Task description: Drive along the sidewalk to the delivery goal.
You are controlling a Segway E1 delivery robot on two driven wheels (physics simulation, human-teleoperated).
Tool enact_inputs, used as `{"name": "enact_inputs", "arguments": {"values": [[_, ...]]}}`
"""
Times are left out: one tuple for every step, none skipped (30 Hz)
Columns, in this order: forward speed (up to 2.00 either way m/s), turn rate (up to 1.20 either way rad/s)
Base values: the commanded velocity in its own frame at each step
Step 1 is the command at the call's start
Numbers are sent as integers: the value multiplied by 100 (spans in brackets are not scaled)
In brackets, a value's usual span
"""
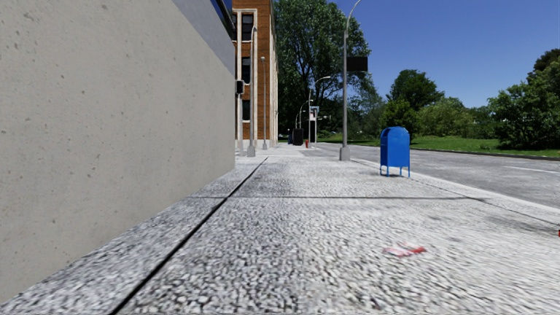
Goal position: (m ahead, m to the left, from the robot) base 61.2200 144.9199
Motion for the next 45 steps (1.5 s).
{"name": "enact_inputs", "arguments": {"values": [[200,0],[200,0],[200,0],[200,0],[200,0],[200,0],[200,0],[200,0],[200,0],[200,0],[200,0],[200,0],[200,0],[200,0],[200,0],[200,0],[200,0],[200,0],[200,0],[200,0],[200,0],[200,0],[200,0],[200,0],[200,0],[200,0],[200,0],[200,0],[200,0],[200,0],[200,0],[200,0],[200,0],[200,0],[200,0],[200,0],[200,0],[200,0],[200,0],[200,0],[200,0],[200,0],[200,0],[200,0],[200,0]]}}
